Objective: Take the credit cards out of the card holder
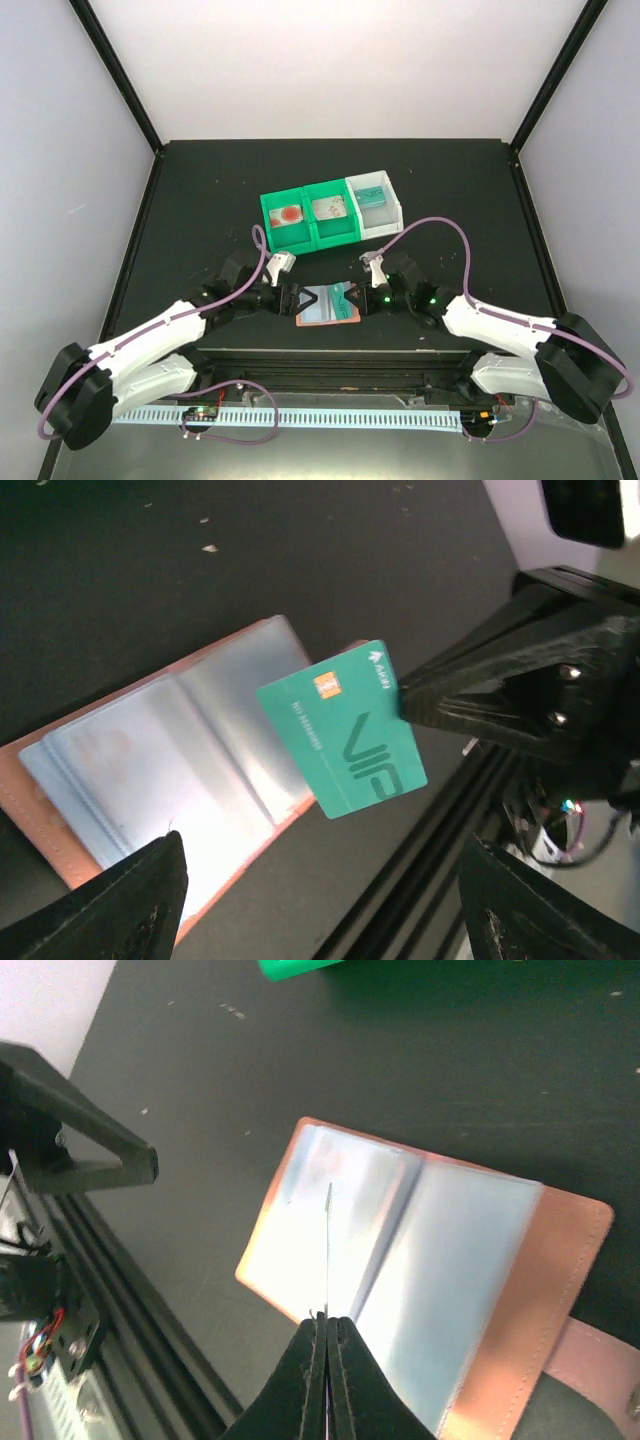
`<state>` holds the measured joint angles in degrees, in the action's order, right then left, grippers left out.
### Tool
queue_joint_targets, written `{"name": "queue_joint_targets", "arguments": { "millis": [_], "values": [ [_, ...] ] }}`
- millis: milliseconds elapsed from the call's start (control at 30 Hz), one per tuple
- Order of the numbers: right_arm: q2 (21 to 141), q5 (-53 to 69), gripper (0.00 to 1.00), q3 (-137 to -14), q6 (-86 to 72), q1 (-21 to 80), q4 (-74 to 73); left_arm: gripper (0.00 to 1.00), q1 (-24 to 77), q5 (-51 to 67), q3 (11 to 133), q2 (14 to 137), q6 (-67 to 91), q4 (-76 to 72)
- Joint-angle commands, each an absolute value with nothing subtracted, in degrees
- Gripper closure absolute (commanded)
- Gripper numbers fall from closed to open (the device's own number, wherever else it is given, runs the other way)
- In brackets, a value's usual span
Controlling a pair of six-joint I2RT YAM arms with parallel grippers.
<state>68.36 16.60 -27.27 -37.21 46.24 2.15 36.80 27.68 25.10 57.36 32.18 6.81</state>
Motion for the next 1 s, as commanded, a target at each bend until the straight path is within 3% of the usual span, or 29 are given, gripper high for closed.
{"name": "queue_joint_targets", "arguments": {
  "millis": [0, 267, 600, 833, 967],
  "values": [
    [65.05, 23.54, 0.99, -29.97, -30.77, 45.99, -2.95, 0.24, 36.46, 32.73, 29.6, 52.94, 25.14, 15.17],
    [59.55, 35.92, 0.99, -30.01, -27.38, 46.05, -3.11, 0.27, 36.43, 41.01, 31.44, 51.54, 26.03, 16.95],
    [57.27, 43.11, 0.99, -27.72, -29.66, 46.0, 2.94, 0.27, 36.41, 47.46, 29.89, 51.36, 27.99, 11.94],
    [57.0, 43.94, 0.99, -27.17, -30.67, 46.02, 4.88, 0.46, 36.4, 49.4, 28.68, 51.5, 29.28, 9.41],
    [56.92, 44.75, 0.99, -27.33, -30.72, 46.03, 5.3, 0.49, 36.47, 50.74, 28.01, 51.8, 29.9, 7.79]
  ]
}}
